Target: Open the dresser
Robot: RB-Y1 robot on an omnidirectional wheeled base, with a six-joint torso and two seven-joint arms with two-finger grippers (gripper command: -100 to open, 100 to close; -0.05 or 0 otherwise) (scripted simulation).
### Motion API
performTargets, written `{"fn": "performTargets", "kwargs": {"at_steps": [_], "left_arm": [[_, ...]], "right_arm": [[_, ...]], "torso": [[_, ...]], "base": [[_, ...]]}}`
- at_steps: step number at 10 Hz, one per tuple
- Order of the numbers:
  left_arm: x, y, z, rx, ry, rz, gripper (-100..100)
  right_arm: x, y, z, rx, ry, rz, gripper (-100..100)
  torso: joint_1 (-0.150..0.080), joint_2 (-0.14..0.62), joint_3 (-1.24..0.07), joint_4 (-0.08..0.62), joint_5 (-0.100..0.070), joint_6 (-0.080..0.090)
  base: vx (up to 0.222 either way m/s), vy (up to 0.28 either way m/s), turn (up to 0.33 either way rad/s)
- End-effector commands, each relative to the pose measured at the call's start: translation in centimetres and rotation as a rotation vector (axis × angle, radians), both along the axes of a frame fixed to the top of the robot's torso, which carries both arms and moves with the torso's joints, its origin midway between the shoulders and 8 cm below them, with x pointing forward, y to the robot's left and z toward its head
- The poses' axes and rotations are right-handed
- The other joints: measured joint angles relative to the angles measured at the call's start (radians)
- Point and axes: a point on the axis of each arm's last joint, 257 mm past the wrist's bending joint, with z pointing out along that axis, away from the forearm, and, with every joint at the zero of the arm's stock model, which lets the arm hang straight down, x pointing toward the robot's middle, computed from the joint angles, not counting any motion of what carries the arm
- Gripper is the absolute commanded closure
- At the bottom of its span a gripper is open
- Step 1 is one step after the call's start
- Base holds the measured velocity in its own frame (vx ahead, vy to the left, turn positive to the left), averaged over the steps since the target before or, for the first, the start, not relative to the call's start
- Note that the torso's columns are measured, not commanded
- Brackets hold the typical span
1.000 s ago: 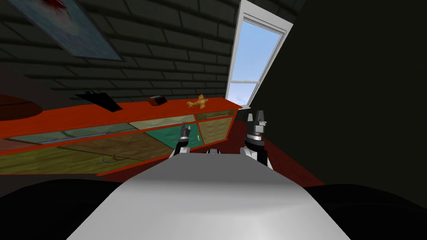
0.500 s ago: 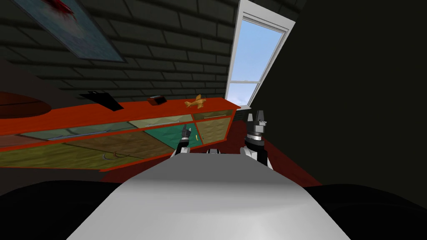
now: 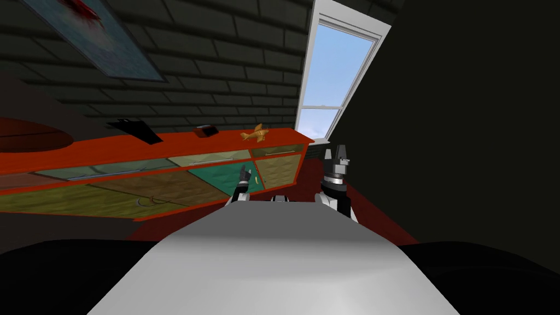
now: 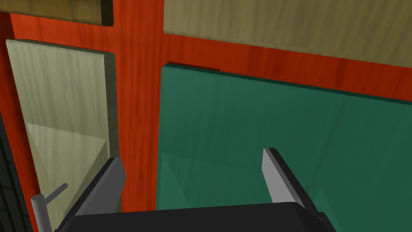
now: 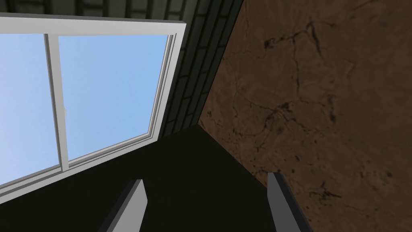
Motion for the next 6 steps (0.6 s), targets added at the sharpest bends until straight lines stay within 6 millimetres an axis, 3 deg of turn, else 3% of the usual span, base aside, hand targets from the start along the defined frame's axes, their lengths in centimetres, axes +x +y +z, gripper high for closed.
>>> {"fn": "performTargets", "kwargs": {"at_steps": [1, 6], "left_arm": [[0.2, 0.7, -2.4, -0.025, 0.042, 0.008, -100], [1.0, 1.9, -5.9, -0.093, 0.1, 0.023, -100]], "right_arm": [[0.0, 0.0, 0.0, 0.0, 0.0, 0.0, 0], [0.0, 0.0, 0.0, 0.0, 0.0, 0.0, 0]], "torso": [[-0.001, -0.001, 0.0, 0.0, 0.0, 0.0], [0.001, -0.001, -0.001, 0.0, 0.0, 0.0]], "base": [[0.003, -0.077, 0.03], [0.013, -0.077, 0.044]]}}
